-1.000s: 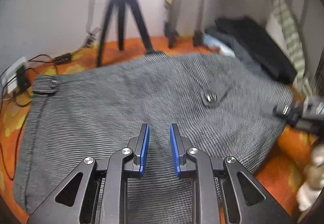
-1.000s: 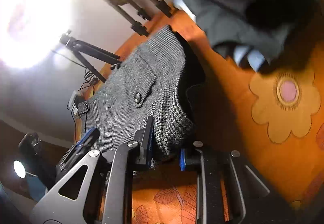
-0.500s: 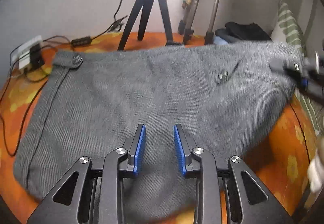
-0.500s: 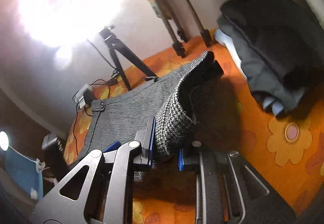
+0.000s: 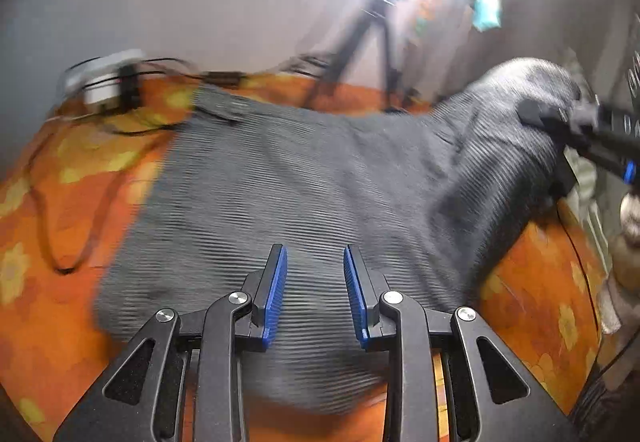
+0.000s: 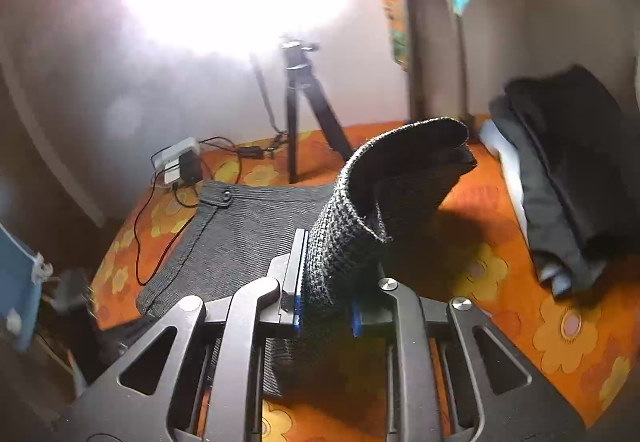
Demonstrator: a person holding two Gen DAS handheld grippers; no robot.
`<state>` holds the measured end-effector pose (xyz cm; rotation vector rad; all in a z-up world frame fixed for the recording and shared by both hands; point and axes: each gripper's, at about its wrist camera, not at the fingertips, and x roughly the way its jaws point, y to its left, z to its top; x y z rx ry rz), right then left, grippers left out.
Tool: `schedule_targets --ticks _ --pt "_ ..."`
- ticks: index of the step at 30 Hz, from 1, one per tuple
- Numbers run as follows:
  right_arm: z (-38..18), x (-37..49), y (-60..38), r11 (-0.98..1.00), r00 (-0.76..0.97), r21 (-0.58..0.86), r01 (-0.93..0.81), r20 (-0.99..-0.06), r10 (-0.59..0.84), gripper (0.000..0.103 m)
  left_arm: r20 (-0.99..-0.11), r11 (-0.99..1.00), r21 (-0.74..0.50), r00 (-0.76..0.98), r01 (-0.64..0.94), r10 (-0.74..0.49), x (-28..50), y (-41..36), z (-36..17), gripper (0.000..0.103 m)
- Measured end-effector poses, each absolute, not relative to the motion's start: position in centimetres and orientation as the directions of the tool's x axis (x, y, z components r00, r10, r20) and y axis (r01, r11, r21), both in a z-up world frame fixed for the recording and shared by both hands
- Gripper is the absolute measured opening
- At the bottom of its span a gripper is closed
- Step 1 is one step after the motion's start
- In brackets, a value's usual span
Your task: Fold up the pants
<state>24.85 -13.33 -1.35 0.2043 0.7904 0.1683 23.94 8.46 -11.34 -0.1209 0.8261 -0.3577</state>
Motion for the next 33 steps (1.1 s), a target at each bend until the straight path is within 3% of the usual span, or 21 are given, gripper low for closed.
schedule_targets --ticks 13,22,33 --pt "-2.6 25.7 2.7 0.943 0.655 -0.015 -0.332 -0.723 0.219 0.015 -0.612 0.924 -0.381 0.76 -0.041 -0.218 22.2 23.4 -9.7 0.027" --pt "-7.9 24.9 12.1 0.861 0.596 -0.194 -0.47 -0.789 0.148 0.013 -0.6 0.908 -0.411 0.774 -0.08 -0.203 21.8 25.9 -9.8 0.028" --pt "-9.2 24.9 13.2 0.831 0.568 -0.183 -0.526 -0.802 0.183 0.014 -0.59 0.913 -0.401 0.783 -0.072 -0.197 21.9 25.6 -9.3 0.027"
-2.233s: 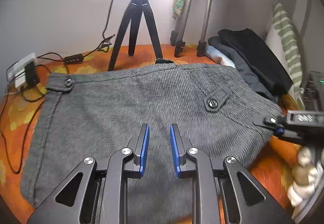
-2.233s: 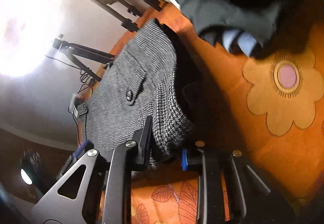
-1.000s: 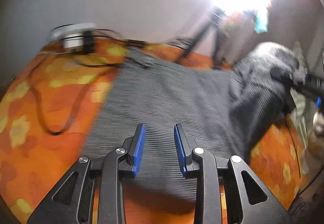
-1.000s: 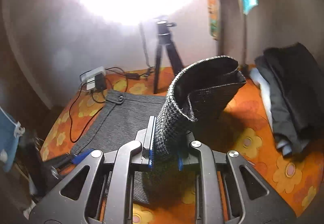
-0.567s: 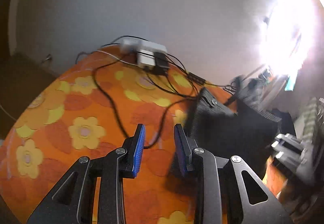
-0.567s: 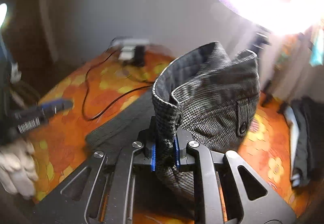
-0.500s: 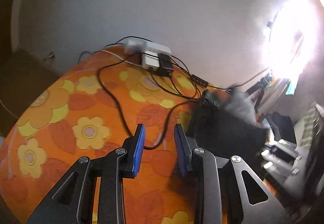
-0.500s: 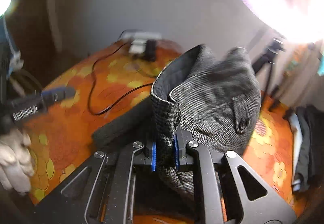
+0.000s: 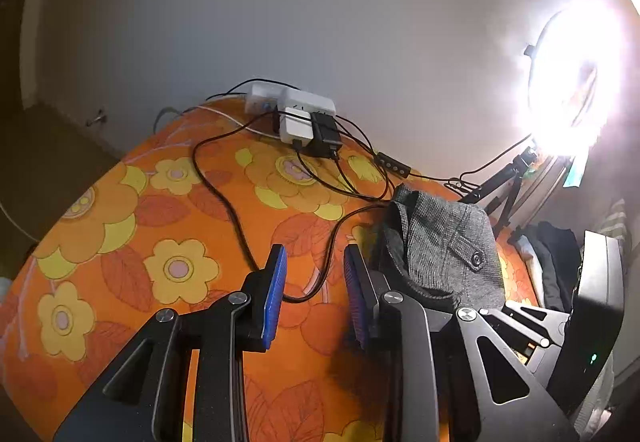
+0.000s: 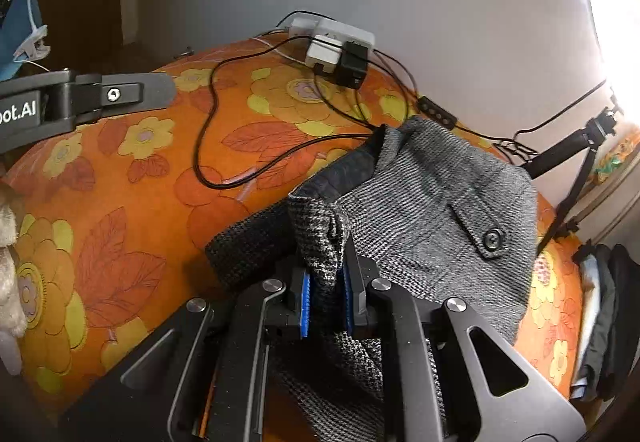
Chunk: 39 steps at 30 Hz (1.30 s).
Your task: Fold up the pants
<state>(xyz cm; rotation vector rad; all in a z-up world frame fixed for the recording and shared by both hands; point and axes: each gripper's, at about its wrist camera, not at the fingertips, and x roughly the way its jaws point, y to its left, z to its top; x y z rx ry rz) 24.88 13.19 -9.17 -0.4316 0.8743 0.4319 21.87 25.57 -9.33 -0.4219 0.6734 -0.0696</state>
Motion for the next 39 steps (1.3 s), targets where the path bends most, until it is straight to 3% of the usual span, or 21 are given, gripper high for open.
schedule_targets --ticks 4,8,13,22,29,39 --pt "-8.7 24.5 12.4 0.813 0.531 -0.106 -0.572 -0.804 0.269 0.023 -0.585 0.916 -0.396 0.788 -0.069 -0.193 21.9 25.5 -8.9 0.028" --pt "-6.8 23.1 10.5 0.781 0.485 0.038 -0.623 -0.765 0.424 0.049 -0.579 0.918 -0.392 0.791 -0.057 -0.198 21.9 25.1 -8.5 0.027" --pt "-4.5 21.9 4.8 0.795 0.486 0.162 -0.584 -0.714 0.503 0.05 -0.59 0.921 -0.39 0.764 0.012 -0.26 21.7 22.8 -8.6 0.027" --pt "-4.8 25.5 -7.1 0.891 0.547 0.279 -0.357 -0.711 0.442 0.05 -0.601 0.92 -0.309 0.701 0.24 -0.385 20.8 13.8 -7.3 0.028" --pt "-4.6 29.8 -8.7 0.906 0.558 0.256 -0.338 -0.721 0.412 0.047 -0.648 0.875 -0.238 0.603 0.421 -0.466 20.8 5.9 -8.6 0.028" --pt "-7.6 36.8 -7.1 0.911 0.526 0.252 -0.325 -0.753 0.396 0.046 -0.735 0.852 -0.237 0.488 0.466 -0.471 21.4 3.6 -13.1 0.028"
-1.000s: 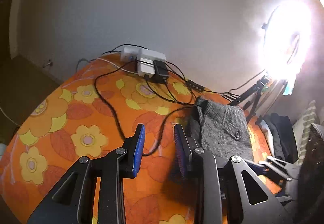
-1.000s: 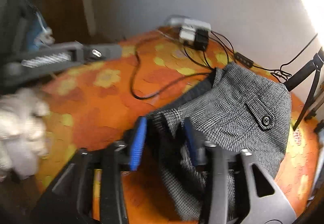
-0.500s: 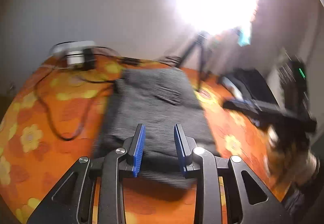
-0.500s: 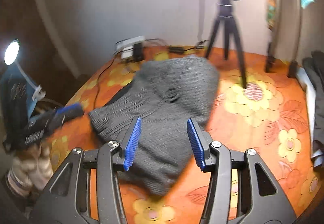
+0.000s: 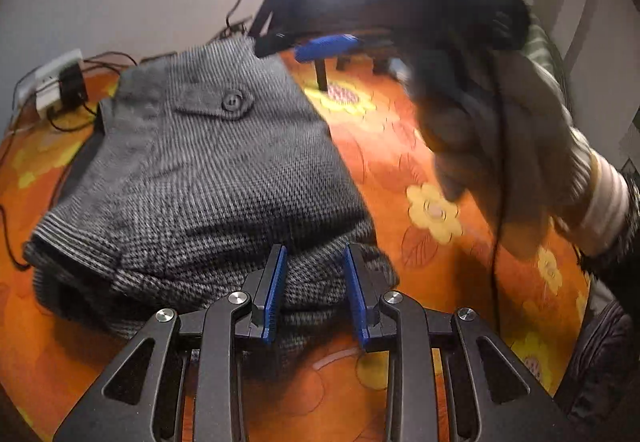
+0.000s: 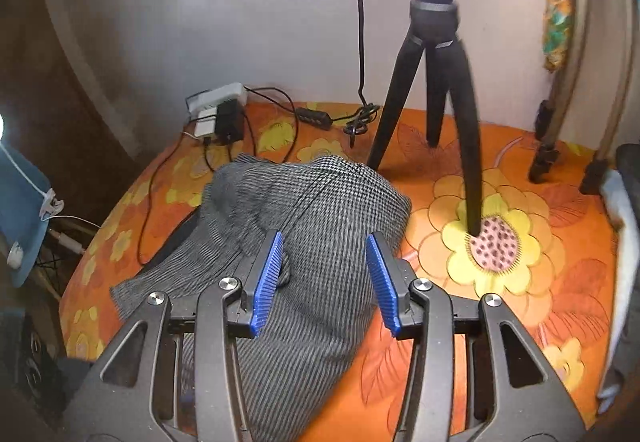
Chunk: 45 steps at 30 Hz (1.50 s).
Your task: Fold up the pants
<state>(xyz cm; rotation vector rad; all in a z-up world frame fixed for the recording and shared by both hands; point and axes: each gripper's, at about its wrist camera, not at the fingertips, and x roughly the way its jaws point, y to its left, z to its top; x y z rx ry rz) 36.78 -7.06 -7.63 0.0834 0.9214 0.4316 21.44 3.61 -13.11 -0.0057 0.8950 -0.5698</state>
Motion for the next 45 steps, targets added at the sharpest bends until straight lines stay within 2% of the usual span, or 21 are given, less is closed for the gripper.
schedule_targets --ticks 10,15,20,21,23,24,26,28,33,35,40,45 --pt "-12.0 41.5 -5.7 0.938 0.499 0.237 -0.255 -0.799 0.337 0.046 -0.722 0.84 -0.266 0.48 0.473 -0.498 20.7 4.5 -13.6 0.027" --pt "-12.3 41.5 -4.2 0.947 0.512 0.177 -0.267 -0.806 0.295 0.049 -0.719 0.838 -0.289 0.474 0.462 -0.509 20.7 5.1 -13.8 0.028" --pt "-11.0 40.6 -6.0 0.942 0.522 0.233 -0.24 -0.787 0.328 0.049 -0.683 0.83 -0.339 0.491 0.442 -0.54 20.6 6.4 -12.1 0.028" --pt "-10.7 40.3 -6.5 0.941 0.526 0.246 -0.235 -0.781 0.335 0.049 -0.668 0.831 -0.348 0.508 0.434 -0.544 20.7 7.2 -11.3 0.03" --pt "-10.1 39.3 -7.9 0.934 0.535 0.28 -0.22 -0.766 0.356 0.052 -0.641 0.843 -0.35 0.552 0.408 -0.533 21.1 8.7 -10.0 0.055" --pt "-9.8 38.8 -8.3 0.932 0.538 0.293 -0.214 -0.761 0.363 0.055 -0.627 0.853 -0.348 0.58 0.388 -0.52 21.3 9.7 -9.4 0.059" --pt "-9.2 37.6 -9.5 0.924 0.543 0.325 -0.199 -0.749 0.38 0.07 -0.611 0.865 -0.38 0.613 0.329 -0.501 22.4 12.0 -8.7 0.067" --pt "-9.1 36.6 -10.6 0.911 0.527 0.362 -0.196 -0.745 0.409 0.071 -0.617 0.858 -0.432 0.604 0.276 -0.505 23.8 14.1 -9.0 0.073" --pt "-9.7 35.4 -12.5 0.888 0.473 0.428 -0.17 -0.755 0.455 0.071 -0.649 0.85 -0.515 0.597 0.111 -0.472 27.2 17.7 -11.4 0.074" --pt "-10.1 35.1 -13.1 0.875 0.467 0.459 -0.153 -0.747 0.473 0.071 -0.666 0.838 -0.537 0.562 0.095 -0.49 28.3 18.1 -12.2 0.074" --pt "-11.4 35.5 -13.6 0.855 0.457 0.503 -0.128 -0.735 0.501 0.071 -0.692 0.863 -0.497 0.561 0.084 -0.453 29.7 18.0 -12.9 0.074" --pt "-12.3 36.2 -13.5 0.838 0.442 0.534 -0.112 -0.728 0.523 0.071 -0.686 0.867 -0.491 0.574 0.088 -0.447 30.6 18.3 -13.0 0.074"
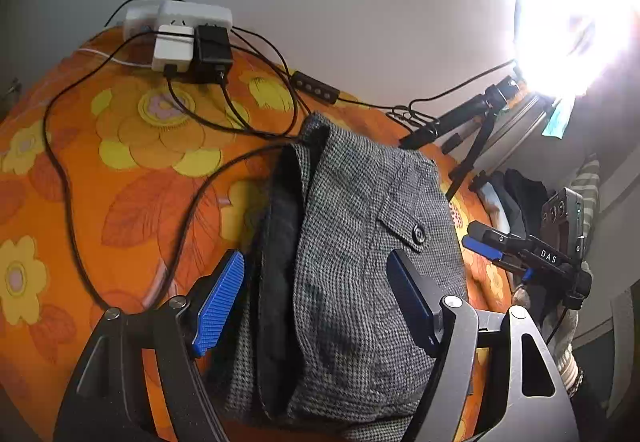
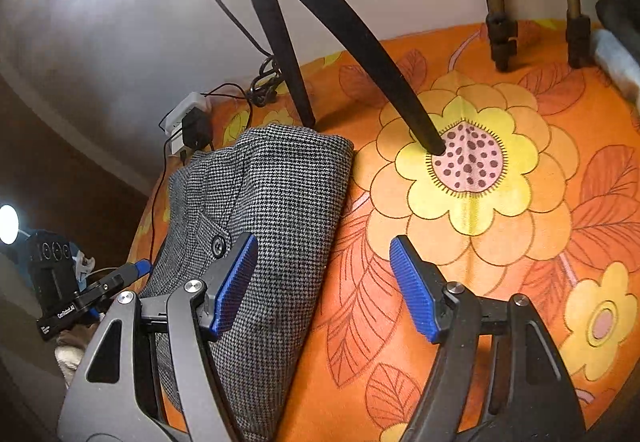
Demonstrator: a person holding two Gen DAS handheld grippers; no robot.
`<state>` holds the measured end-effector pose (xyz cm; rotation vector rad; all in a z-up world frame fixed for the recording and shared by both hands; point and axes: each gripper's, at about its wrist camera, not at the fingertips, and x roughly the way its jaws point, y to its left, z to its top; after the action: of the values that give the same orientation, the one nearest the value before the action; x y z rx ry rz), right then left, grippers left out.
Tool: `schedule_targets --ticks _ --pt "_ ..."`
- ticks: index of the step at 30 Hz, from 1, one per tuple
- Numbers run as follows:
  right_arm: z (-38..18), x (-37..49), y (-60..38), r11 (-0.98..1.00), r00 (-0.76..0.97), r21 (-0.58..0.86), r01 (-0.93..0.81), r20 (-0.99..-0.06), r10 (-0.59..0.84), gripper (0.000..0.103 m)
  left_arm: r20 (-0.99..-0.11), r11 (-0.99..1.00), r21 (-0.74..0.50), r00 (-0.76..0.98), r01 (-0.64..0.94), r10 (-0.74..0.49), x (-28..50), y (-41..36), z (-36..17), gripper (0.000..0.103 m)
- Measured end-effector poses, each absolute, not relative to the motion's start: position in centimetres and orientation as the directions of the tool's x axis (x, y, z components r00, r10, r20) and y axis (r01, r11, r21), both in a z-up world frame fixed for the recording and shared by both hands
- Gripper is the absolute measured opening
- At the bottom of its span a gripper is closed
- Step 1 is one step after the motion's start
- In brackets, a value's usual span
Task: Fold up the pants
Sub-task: 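Grasp the folded shorts with the right gripper while the left gripper grasps them too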
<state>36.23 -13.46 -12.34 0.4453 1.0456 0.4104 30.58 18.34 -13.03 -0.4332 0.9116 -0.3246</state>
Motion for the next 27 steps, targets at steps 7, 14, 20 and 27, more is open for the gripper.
schedule_targets --ticks 7,14,20,27 --pt "-13.4 37.3 -12.8 0.806 0.413 0.582 -0.109 -0.711 0.569 0.071 -0.714 0.876 -0.473 0.541 0.096 -0.444 31.3 18.2 -14.4 0.074" --pt "-14.3 38.0 -11.0 0.805 0.39 0.581 -0.123 -0.718 0.577 0.071 -0.731 0.881 -0.466 0.527 0.079 -0.434 31.8 18.3 -15.7 0.074" --pt "-14.6 38.0 -10.4 0.798 0.394 0.585 -0.142 -0.706 0.588 0.071 -0.709 0.862 -0.5 0.533 0.081 -0.462 31.9 18.3 -16.1 0.074" --pt "-14.9 38.0 -9.1 0.777 0.381 0.603 -0.178 -0.686 0.62 0.067 -0.678 0.852 -0.51 0.555 0.116 -0.482 32.0 17.7 -16.1 0.074"
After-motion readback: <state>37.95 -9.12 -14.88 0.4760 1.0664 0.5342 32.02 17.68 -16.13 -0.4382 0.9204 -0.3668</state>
